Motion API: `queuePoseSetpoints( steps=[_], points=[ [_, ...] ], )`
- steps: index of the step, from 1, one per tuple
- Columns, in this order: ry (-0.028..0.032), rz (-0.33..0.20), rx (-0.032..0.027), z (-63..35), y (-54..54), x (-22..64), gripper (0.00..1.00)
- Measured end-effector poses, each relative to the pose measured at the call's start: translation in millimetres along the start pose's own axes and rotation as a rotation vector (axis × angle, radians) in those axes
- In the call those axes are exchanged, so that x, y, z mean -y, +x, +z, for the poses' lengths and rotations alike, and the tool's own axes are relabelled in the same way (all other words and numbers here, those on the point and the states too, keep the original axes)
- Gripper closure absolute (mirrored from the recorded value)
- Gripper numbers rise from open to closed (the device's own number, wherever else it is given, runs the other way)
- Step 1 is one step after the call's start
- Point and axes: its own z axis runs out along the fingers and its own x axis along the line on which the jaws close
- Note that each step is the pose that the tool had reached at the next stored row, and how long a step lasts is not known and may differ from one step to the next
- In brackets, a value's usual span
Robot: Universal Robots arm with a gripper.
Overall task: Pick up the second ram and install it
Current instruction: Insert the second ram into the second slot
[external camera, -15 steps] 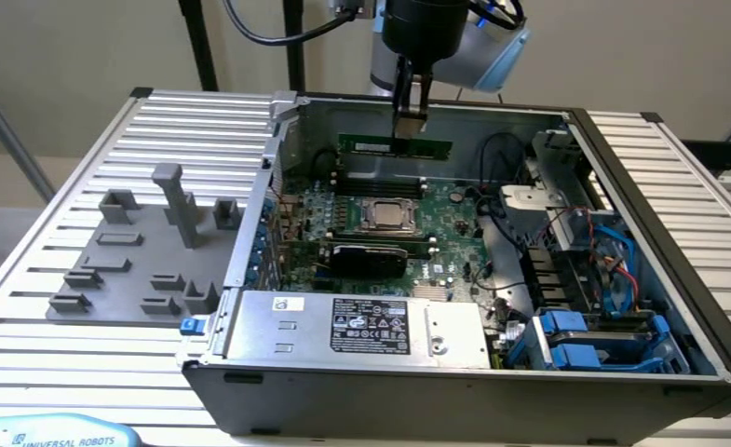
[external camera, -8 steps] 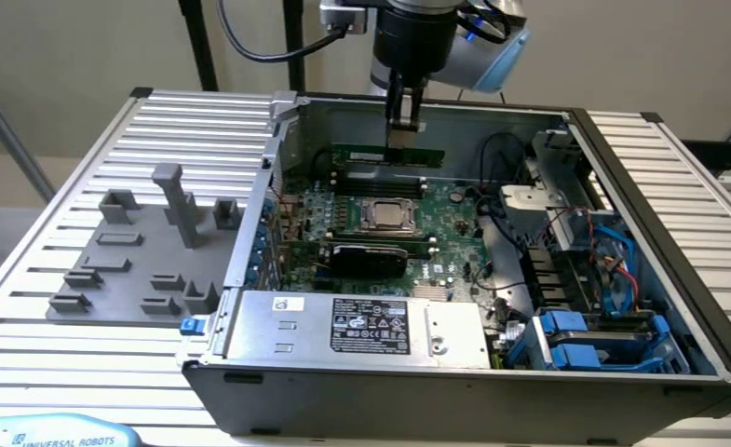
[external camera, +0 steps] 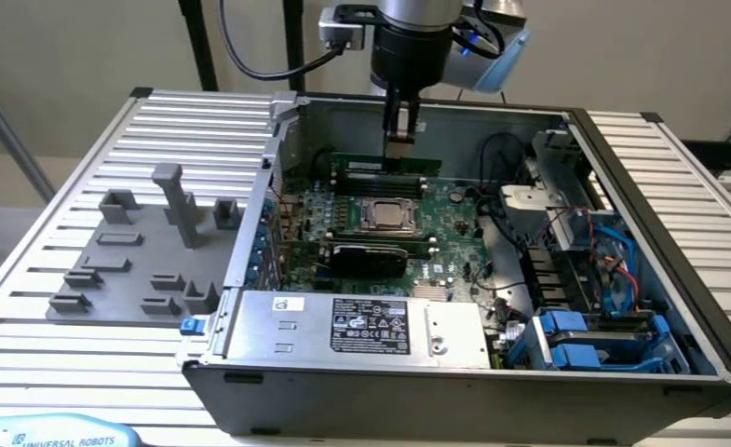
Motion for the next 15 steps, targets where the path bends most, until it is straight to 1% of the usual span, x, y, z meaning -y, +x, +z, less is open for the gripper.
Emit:
queuePoseSetpoints(
  steps=[15],
  points=[
    [0.0,0.0,0.0,27.8,0.8,1.5,0.87]
  ],
)
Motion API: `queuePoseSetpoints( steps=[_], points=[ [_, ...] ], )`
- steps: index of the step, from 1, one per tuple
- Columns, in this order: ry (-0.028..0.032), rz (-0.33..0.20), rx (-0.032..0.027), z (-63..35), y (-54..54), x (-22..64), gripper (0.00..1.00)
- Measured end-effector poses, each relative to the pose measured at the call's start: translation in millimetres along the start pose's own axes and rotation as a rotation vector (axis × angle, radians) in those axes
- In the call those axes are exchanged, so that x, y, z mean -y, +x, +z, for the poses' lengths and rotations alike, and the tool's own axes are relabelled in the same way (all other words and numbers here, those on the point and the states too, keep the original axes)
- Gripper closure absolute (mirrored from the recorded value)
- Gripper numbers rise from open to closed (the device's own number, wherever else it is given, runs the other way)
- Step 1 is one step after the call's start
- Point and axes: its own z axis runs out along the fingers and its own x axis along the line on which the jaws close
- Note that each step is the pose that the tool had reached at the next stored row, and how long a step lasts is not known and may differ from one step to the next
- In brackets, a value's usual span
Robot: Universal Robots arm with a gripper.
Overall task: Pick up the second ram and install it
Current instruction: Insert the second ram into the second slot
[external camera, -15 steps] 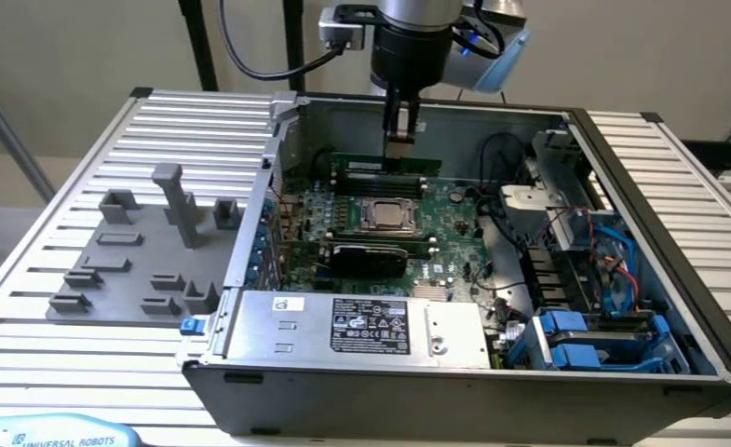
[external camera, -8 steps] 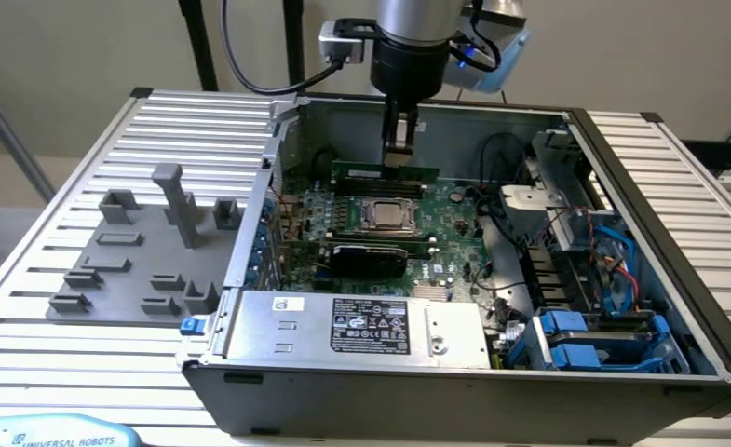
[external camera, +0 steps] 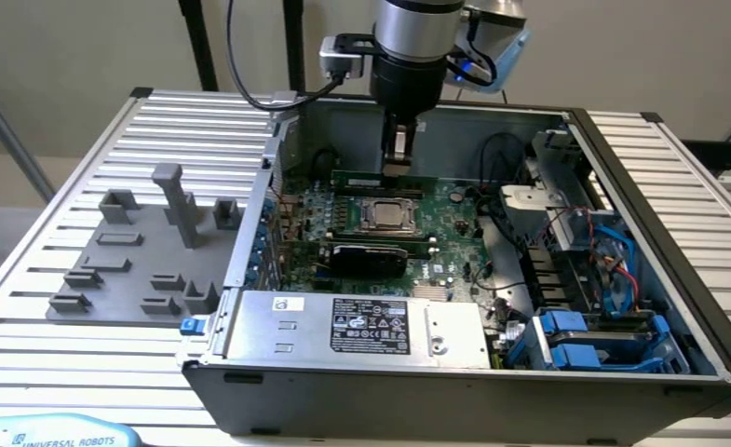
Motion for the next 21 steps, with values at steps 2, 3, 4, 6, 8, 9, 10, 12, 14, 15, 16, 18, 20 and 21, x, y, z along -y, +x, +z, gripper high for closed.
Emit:
queuePoseSetpoints(
  steps=[2,3,4,6,8,9,10,12,14,15,16,18,20,21],
  points=[
    [0.0,0.0,0.0,4.1,0.1,0.5,0.87],
    [0.0,0.0,0.0001,6.0,0.1,0.7,0.87],
    [0.0,0.0,0.0,8.0,0.2,1.0,0.87],
    [0.0,0.0,0.0,11.5,0.3,1.4,0.87],
    [0.0,0.0,0.0001,15.2,0.4,1.8,0.87],
    [-0.0001,0.0,-0.0001,16.9,0.4,2.0,0.87],
    [-0.0001,0.0,-0.0001,18.7,0.5,2.2,0.87],
    [0.0,0.0,0.0,22.4,0.6,2.7,0.87],
    [-0.0001,0.0,-0.0001,26.1,0.8,3.0,0.87],
    [0.0,0.0,0.0,27.9,1.2,3.2,0.87],
    [0.0,0.0,0.0,29.7,1.9,3.4,0.87],
    [-0.0001,0.0,-0.0001,33.2,3.4,3.6,0.87],
    [0.0,0.0,0.0001,36.9,4.6,3.9,0.87],
    [0.0,0.0,0.0001,38.7,5.2,4.0,0.87]
  ],
)
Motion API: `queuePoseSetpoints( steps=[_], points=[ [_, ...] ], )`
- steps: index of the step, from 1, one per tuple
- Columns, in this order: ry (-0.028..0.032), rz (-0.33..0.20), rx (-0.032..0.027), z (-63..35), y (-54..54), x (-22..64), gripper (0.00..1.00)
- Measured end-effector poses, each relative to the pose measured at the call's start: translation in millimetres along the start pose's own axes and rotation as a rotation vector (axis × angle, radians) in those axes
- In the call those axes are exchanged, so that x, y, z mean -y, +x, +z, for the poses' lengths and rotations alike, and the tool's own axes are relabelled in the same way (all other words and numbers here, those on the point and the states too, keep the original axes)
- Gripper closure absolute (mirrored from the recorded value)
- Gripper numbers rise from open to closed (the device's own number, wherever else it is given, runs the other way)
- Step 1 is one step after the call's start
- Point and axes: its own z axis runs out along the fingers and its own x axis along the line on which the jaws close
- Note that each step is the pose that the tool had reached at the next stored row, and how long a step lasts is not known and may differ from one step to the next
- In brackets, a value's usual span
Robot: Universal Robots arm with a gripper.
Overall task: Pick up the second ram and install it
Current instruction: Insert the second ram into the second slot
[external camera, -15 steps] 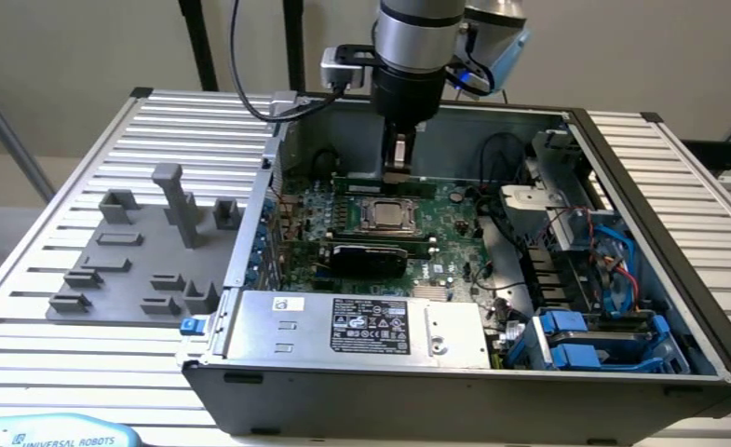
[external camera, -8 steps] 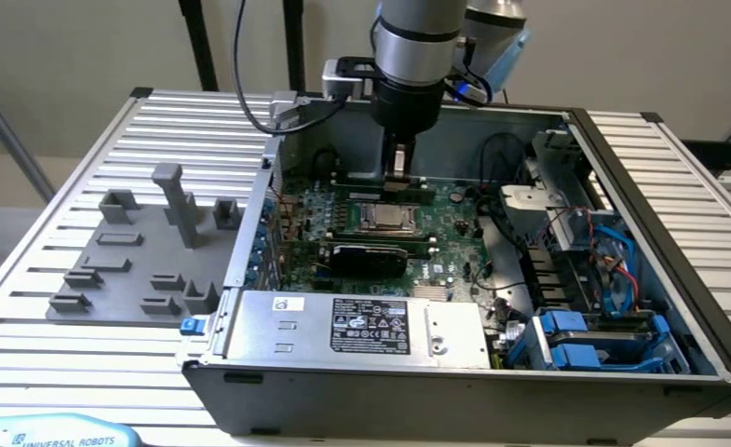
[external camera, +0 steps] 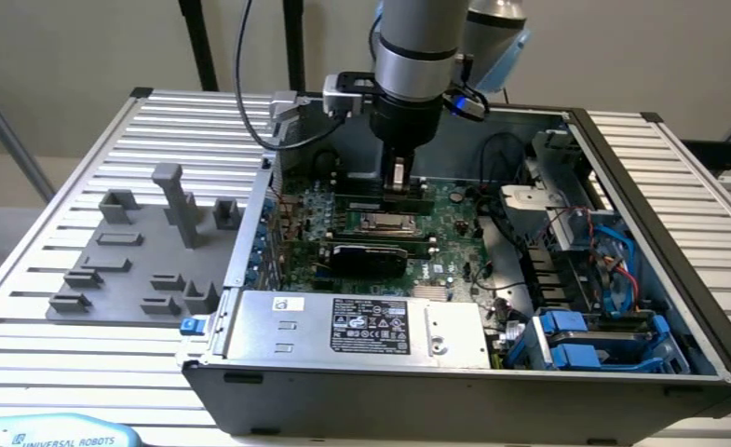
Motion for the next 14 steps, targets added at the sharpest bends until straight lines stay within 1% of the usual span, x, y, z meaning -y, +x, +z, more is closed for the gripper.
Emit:
queuePoseSetpoints(
  steps=[9,14],
  points=[
    [0.0,0.0,-0.0001,16.1,7.5,1.3,0.87],
    [0.0004,0.0,0.0,25.3,8.6,2.1,0.87]
  ],
)
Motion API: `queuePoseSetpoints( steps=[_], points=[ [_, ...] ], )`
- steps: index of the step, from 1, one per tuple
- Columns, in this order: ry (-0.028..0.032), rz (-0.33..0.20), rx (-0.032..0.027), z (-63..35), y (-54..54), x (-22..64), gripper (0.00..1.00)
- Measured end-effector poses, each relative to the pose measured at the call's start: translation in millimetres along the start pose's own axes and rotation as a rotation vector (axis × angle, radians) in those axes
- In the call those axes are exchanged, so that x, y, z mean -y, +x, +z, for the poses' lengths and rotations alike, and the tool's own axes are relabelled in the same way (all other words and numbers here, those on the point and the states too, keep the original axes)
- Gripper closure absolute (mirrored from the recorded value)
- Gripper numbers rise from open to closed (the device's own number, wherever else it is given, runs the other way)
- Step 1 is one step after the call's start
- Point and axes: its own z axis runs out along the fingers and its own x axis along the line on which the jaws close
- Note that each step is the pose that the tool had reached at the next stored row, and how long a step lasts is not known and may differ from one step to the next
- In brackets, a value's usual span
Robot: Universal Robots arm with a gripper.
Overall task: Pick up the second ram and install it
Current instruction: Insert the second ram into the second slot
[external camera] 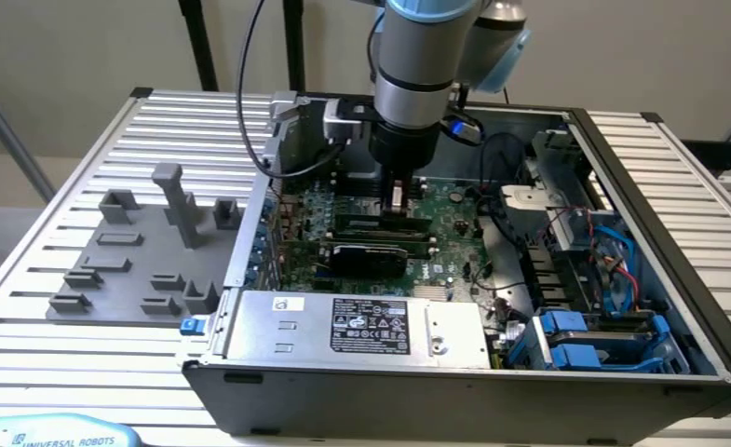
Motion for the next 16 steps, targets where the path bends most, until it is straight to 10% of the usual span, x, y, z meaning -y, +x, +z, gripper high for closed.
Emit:
queuePoseSetpoints(
  steps=[16],
  points=[
    [-0.0003,-0.019,-0.0007,5.1,0.3,0.4,0.87]
  ],
)
